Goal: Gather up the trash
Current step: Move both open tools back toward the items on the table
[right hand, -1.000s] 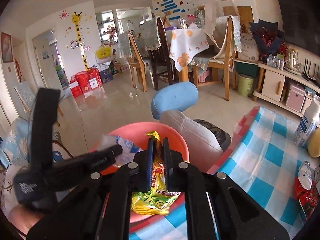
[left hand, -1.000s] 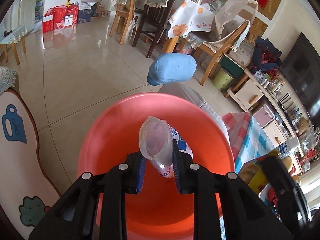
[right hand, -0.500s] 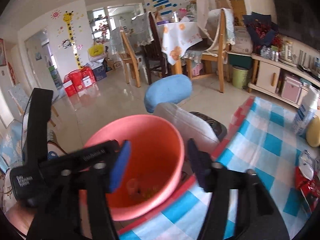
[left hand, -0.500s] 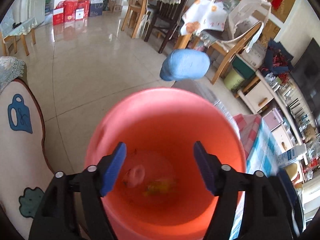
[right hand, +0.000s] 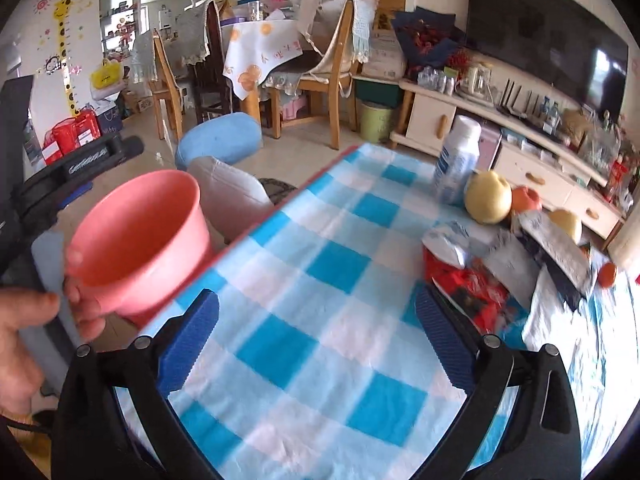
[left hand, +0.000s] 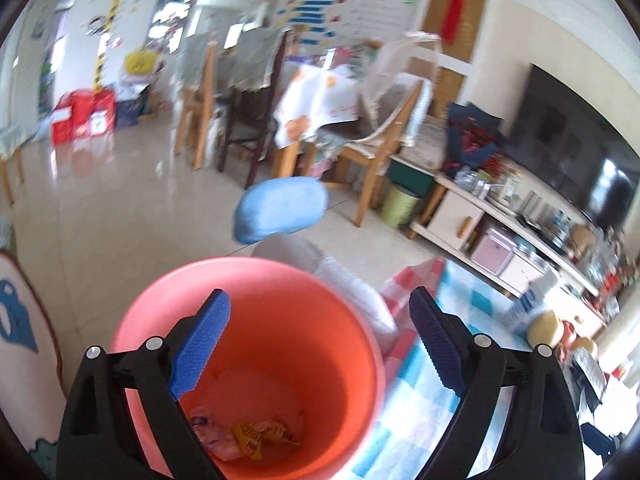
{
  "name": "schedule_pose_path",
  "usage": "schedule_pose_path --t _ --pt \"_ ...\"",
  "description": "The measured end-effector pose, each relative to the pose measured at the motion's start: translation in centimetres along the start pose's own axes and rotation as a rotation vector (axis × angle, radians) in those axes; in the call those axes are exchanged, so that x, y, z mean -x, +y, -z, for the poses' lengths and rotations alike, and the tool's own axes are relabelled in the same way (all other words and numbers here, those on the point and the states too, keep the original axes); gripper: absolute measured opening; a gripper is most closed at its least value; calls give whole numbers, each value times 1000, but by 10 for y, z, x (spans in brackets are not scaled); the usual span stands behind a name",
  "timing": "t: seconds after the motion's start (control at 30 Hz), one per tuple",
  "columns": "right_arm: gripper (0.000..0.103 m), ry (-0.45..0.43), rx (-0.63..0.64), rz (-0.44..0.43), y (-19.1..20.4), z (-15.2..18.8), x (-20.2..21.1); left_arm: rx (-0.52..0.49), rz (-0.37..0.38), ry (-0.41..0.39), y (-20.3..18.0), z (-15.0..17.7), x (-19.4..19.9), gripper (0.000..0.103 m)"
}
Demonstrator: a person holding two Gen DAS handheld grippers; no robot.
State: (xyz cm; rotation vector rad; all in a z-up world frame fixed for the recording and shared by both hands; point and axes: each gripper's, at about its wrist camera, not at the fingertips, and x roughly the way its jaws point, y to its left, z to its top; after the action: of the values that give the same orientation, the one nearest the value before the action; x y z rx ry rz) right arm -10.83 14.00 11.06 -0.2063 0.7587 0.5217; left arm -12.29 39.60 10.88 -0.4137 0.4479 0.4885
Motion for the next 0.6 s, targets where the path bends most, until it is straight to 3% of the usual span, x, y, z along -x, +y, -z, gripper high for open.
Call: schedule_pose_path --t 0.2,0.6 --pt "99 -4 -59 -1 -43 32 27 -135 1 49 -42 6 3 91" --pt "99 -130 -22 84 -97 76 57 -279 158 67 -106 38 19 91"
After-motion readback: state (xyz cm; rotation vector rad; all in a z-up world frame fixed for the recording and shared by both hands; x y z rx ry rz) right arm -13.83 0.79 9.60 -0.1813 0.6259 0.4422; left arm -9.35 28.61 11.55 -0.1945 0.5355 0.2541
